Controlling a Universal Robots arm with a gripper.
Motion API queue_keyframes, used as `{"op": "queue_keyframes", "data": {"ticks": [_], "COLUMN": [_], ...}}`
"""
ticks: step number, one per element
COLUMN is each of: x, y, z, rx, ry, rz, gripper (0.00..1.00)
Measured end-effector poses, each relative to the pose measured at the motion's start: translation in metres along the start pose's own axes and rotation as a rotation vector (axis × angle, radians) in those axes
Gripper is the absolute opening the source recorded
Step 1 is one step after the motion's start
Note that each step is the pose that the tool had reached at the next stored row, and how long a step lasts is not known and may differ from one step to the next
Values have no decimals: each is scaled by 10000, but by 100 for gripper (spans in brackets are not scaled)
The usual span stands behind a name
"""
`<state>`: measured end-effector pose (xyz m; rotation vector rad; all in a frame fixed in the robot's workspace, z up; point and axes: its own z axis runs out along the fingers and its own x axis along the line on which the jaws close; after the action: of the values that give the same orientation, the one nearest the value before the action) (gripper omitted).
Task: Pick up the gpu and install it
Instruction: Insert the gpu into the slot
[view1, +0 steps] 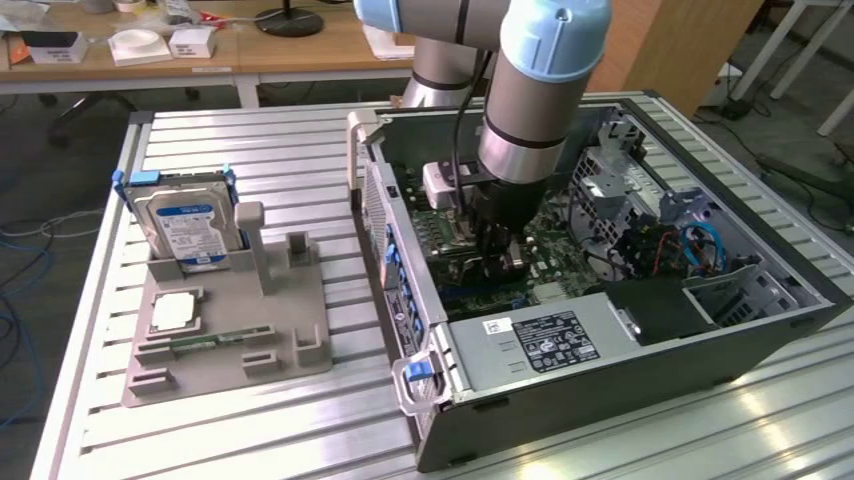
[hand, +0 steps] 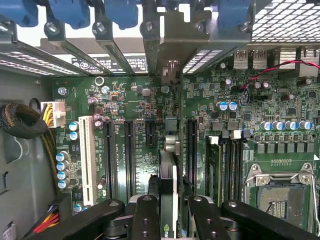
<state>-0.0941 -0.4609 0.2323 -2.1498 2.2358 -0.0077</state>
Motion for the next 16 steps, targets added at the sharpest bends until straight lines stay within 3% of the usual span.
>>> {"op": "queue_keyframes", "data": {"ticks": [16], "x": [1], "y": [1], "z": [49], "rx": [1], "ry": [-2], "rz": [0], "gripper": [27]}}
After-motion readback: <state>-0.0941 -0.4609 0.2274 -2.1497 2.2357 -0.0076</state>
